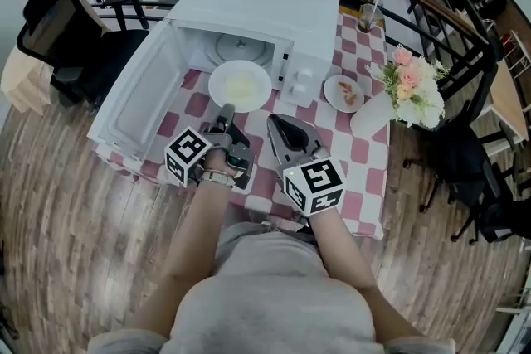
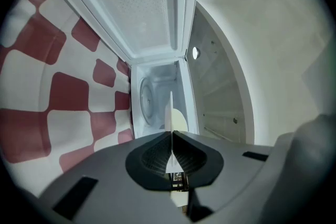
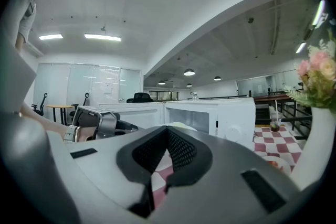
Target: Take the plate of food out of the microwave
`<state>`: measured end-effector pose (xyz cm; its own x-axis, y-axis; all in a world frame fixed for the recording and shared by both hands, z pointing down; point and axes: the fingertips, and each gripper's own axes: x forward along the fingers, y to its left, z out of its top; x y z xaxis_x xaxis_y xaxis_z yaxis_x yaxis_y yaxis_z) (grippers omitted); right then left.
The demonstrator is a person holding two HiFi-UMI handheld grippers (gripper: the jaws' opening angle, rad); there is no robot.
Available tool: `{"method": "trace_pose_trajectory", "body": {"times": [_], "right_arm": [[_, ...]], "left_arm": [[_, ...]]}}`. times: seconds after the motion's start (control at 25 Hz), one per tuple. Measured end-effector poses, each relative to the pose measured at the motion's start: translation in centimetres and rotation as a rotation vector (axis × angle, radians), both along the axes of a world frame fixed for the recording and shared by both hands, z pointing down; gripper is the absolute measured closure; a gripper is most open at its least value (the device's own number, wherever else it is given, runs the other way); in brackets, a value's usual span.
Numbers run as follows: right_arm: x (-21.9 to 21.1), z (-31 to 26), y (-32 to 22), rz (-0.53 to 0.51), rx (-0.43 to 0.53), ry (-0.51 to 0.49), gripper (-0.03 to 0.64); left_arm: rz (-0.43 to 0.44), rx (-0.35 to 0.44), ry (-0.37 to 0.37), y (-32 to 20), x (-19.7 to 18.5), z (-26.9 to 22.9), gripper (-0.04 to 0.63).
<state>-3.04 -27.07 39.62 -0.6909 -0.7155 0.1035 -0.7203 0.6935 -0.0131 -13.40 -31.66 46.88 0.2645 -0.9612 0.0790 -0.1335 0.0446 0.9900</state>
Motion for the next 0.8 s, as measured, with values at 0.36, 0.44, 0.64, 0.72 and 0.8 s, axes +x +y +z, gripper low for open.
{"method": "trace_pose_trajectory", "body": {"times": [0.36, 0.44, 0.64, 0.72, 0.8], "right_arm": [[0.5, 0.3, 1.5, 0.006, -0.014, -0.032, 0.594], [0.7, 0.6, 1.5, 0.014, -0.022, -0.030, 0.594], [1.0, 0.7, 1.4, 0.029, -0.016, -0.024, 0.594], [1.2, 0.8, 1.4, 0.038, -0.012, -0.016, 0.594], [1.4, 0.6, 1.3, 0.046, -0.006, -0.012, 0.594]], "left_arm": [[-0.040, 0.050, 0.011, 2.9, 1.2, -0.9, 0.578], [-0.034, 0.059, 0.017, 3.1, 1.5, -1.3, 0.580], [-0.022, 0.073, 0.033, 3.4, 2.1, -1.8, 0.580], [-0.020, 0.073, 0.035, 3.6, 2.2, -1.7, 0.581], [-0.017, 0.075, 0.036, 3.6, 2.4, -1.7, 0.581]]}}
